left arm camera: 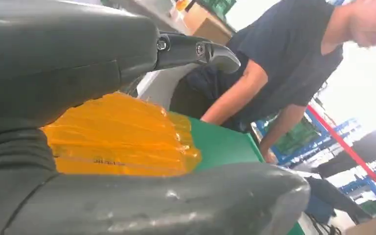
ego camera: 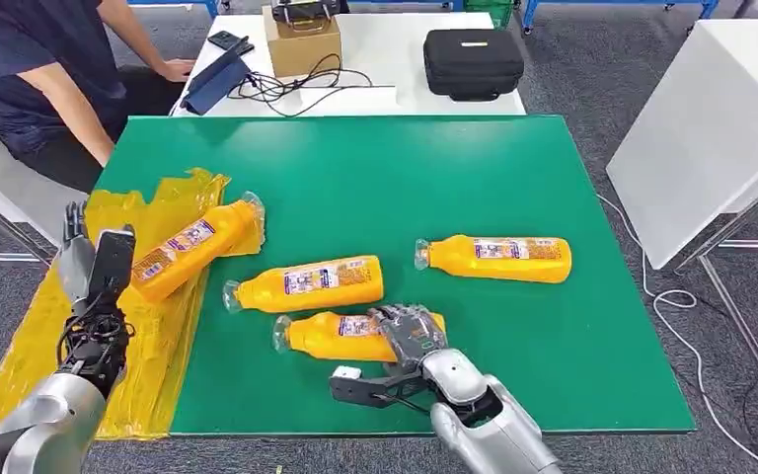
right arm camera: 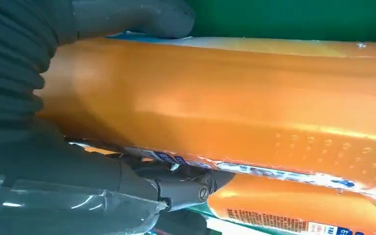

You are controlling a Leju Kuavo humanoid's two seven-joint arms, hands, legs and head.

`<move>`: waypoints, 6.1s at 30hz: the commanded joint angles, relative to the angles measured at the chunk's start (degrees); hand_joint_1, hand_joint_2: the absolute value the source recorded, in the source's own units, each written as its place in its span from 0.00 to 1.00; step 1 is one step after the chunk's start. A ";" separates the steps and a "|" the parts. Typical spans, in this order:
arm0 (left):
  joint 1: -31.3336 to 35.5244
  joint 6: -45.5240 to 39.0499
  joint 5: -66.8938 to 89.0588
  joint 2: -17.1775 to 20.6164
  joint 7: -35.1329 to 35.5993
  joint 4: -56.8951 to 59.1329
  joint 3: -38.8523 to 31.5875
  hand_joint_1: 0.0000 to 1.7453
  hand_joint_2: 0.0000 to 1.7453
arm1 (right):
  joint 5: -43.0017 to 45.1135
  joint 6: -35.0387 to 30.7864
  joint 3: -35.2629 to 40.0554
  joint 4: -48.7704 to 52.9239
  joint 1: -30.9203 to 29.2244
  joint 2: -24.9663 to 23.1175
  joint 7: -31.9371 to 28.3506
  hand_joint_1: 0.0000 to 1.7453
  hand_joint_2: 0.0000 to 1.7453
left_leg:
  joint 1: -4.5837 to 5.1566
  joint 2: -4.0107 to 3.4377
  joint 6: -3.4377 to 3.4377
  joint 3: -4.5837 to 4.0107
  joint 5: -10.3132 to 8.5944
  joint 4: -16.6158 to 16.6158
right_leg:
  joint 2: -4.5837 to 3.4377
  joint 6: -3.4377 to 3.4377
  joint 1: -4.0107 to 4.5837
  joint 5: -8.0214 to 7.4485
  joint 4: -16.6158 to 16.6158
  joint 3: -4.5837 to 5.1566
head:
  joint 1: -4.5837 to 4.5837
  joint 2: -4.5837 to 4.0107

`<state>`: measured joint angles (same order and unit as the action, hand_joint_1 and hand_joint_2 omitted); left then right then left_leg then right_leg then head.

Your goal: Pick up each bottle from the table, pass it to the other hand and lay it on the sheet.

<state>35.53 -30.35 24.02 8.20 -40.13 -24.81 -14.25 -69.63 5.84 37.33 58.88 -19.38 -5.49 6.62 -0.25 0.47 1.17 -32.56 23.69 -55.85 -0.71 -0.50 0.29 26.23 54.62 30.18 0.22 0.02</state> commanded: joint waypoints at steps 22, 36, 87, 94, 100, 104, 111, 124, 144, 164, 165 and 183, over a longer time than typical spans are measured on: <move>-13.72 49.30 -48.15 -11.25 12.82 -40.63 6.32 0.00 1.00 | 55.18 6.08 -19.46 -0.54 -7.85 5.08 -29.41 1.00 1.00 | -0.01 -0.17 0.01 -0.21 0.04 -0.15 | -0.03 0.01 0.03 -0.10 0.04 0.14 | 0.02 0.00; -16.84 47.52 -50.05 -12.95 14.05 -48.68 21.44 0.00 1.00 | 48.12 -9.36 -15.29 -24.29 -27.83 -6.38 -26.51 1.00 1.00 | 0.01 -0.50 -0.02 -0.38 0.06 -0.19 | -0.36 0.04 0.01 -0.14 0.19 0.44 | 0.04 0.00; -12.79 45.43 -56.35 -15.40 15.05 -43.66 19.19 1.00 1.00 | 53.26 -16.86 37.87 -17.50 -21.82 -14.51 -9.51 1.00 1.00 | -0.09 -0.06 -0.04 -0.56 -0.04 -0.03 | 0.08 0.08 0.11 -0.10 -0.01 0.47 | 0.00 0.00; -13.23 44.75 -55.44 -16.18 15.34 -45.27 18.31 1.00 1.00 | 53.63 -16.82 37.00 -18.81 -22.03 -14.51 -10.02 1.00 1.00 | -0.11 -0.02 -0.03 -0.55 -0.04 -0.03 | 0.12 0.07 0.12 -0.10 -0.03 0.45 | 0.02 0.00; -12.90 44.67 -53.70 -16.54 15.17 -44.86 18.29 1.00 1.00 | 54.53 -17.90 34.67 -20.67 -22.04 -14.51 -10.44 1.00 1.00 | -0.07 -0.04 -0.01 -0.61 -0.09 -0.01 | 0.08 0.08 0.08 -0.14 -0.02 0.55 | 0.00 0.00; -12.74 42.82 -50.53 -16.58 13.79 -45.49 17.62 1.00 1.00 | 54.73 -17.35 32.43 -21.94 -22.66 -14.51 -11.25 0.00 0.00 | -0.11 0.05 -0.03 -0.56 -0.05 -0.05 | 0.20 0.06 0.12 -0.09 -0.01 0.45 | 0.00 0.00; -12.58 41.29 -48.28 -16.36 12.92 -45.67 17.03 1.00 1.00 | 54.94 -17.26 30.52 -22.66 -23.06 -14.51 -12.37 0.00 0.00 | -0.13 0.07 -0.05 -0.49 0.01 -0.10 | 0.23 0.04 0.14 -0.02 0.02 0.37 | 0.04 0.00; -8.65 11.96 -17.70 -11.55 1.89 -39.31 12.14 1.00 1.00 | 43.98 -13.61 13.62 -18.65 -19.28 -13.08 -16.84 0.00 0.00 | -0.16 -0.02 -0.07 -0.30 0.07 -0.08 | 0.18 0.01 0.17 -0.01 -0.02 0.17 | -0.02 0.00; -5.99 -9.65 63.90 -10.73 11.81 -26.89 -11.81 1.00 1.00 | 39.89 -9.71 11.81 -8.37 -15.52 -10.72 -19.76 0.00 0.00 | -0.09 -0.06 -0.07 -0.54 -0.10 0.01 | 0.09 0.07 0.11 -0.11 0.03 0.52 | 0.00 0.00; -4.95 -9.65 65.05 -2.15 27.90 -3.26 18.32 1.00 1.00 | 41.52 -7.89 13.70 -4.59 -17.38 -9.02 -21.09 0.00 0.00 | -0.07 -0.10 -0.07 -0.57 -0.09 -0.01 | 0.03 0.07 0.08 -0.12 0.05 0.54 | -0.02 0.00; -4.95 -9.65 65.05 -2.15 27.90 -3.26 18.32 1.00 1.00 | 41.52 -7.89 13.70 -4.59 -17.38 -9.02 -21.09 0.00 0.00 | -0.09 -0.09 -0.08 -0.48 -0.04 -0.03 | 0.08 0.05 0.10 -0.07 0.04 0.43 | 0.00 0.00; -0.85 -8.28 63.86 -3.08 26.58 7.21 20.60 0.00 0.00 | 41.14 -7.59 12.49 -6.61 -17.81 -9.18 -21.40 0.00 0.00 | -0.13 -0.01 -0.07 -0.42 -0.01 -0.06 | 0.17 0.01 0.14 -0.04 0.03 0.31 | 0.00 0.00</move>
<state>29.96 -39.02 88.87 5.46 -12.72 -27.48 3.15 -28.44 -2.05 49.62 54.75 -34.22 -16.83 -14.80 -0.32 0.34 1.11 -33.26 23.56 -55.88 -0.78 -0.36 0.37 26.05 54.71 30.87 0.22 0.02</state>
